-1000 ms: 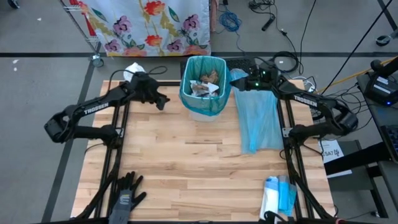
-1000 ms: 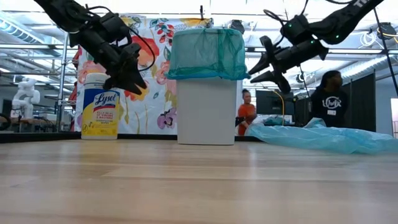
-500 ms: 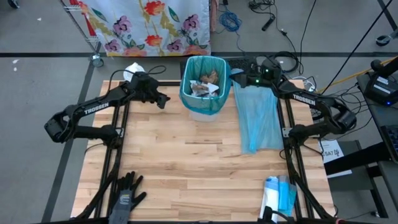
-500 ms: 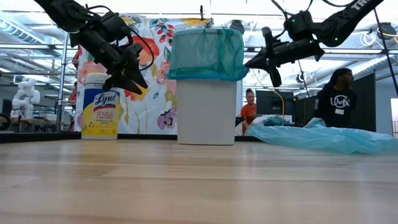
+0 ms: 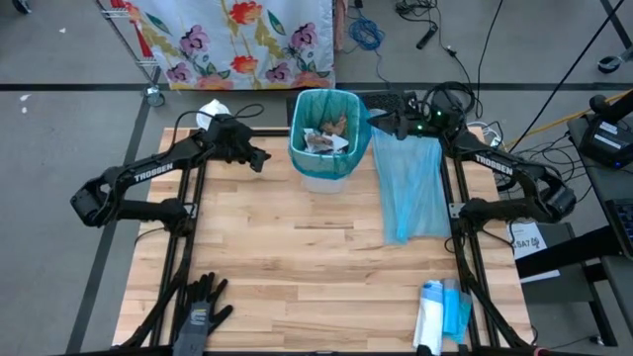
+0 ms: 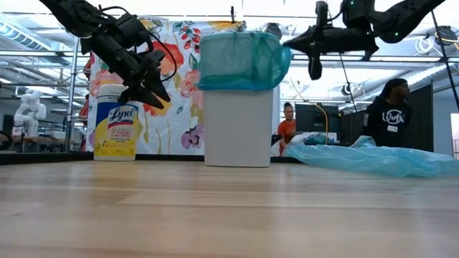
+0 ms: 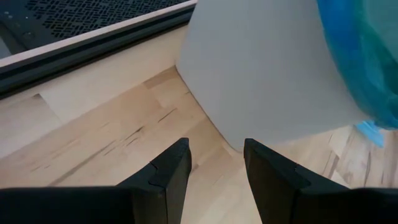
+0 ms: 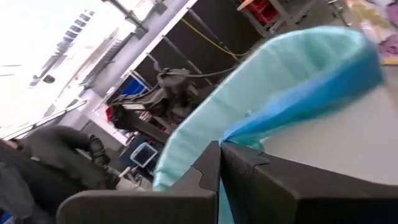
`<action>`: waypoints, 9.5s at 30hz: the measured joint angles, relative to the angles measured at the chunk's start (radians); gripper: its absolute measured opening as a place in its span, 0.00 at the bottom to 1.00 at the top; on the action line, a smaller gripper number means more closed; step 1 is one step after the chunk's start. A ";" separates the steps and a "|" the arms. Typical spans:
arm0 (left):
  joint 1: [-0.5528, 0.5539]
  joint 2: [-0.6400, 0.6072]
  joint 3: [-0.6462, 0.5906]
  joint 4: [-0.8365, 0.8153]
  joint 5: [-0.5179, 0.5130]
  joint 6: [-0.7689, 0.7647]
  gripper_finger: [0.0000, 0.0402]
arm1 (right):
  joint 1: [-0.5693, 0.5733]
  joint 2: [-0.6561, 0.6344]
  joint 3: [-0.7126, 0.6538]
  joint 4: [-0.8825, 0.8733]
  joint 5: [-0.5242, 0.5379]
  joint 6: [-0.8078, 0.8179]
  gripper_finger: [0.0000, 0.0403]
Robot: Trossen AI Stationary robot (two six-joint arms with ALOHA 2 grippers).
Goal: Place trash/remove bag and relplace
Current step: Remove the trash bag from the trash bin
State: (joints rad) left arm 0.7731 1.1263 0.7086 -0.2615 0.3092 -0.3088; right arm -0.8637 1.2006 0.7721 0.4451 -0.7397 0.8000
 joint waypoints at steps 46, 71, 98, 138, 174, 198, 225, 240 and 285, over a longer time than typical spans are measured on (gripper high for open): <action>-0.016 0.000 0.001 0.016 0.003 -0.021 0.38 | 0.154 0.084 0.382 -0.352 0.001 -0.175 0.24; -0.050 0.000 0.001 0.018 0.000 -0.027 0.38 | 0.051 0.068 0.381 -0.389 -0.150 -0.114 0.27; -0.050 0.000 0.001 0.019 -0.005 -0.026 0.38 | 0.054 0.069 0.397 -0.494 -0.004 -0.167 0.00; -0.050 0.000 0.001 0.077 -0.004 -0.053 0.38 | 0.198 0.074 0.673 -0.397 0.192 -0.370 0.00; -0.265 0.340 0.001 0.945 0.058 -0.472 0.38 | 0.198 0.074 0.673 -0.549 0.268 -0.339 0.00; -0.262 0.340 0.042 1.058 0.103 -0.479 0.28 | 0.198 0.074 0.673 -0.586 0.268 -0.366 0.00; -0.262 0.292 0.041 1.014 0.153 -0.466 0.01 | 0.198 0.074 0.672 -0.586 0.268 -0.348 0.00; -0.245 0.229 0.039 0.899 0.166 -0.466 0.08 | 0.198 0.074 0.672 -0.586 0.268 -0.352 0.00; -0.324 0.262 0.055 0.823 -0.042 -0.415 0.30 | 0.198 0.073 0.672 -0.586 0.268 -0.356 0.00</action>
State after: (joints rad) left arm 0.4490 1.3880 0.7641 0.5611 0.2668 -0.7234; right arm -0.6655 1.2739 1.4445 -0.1410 -0.4713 0.4442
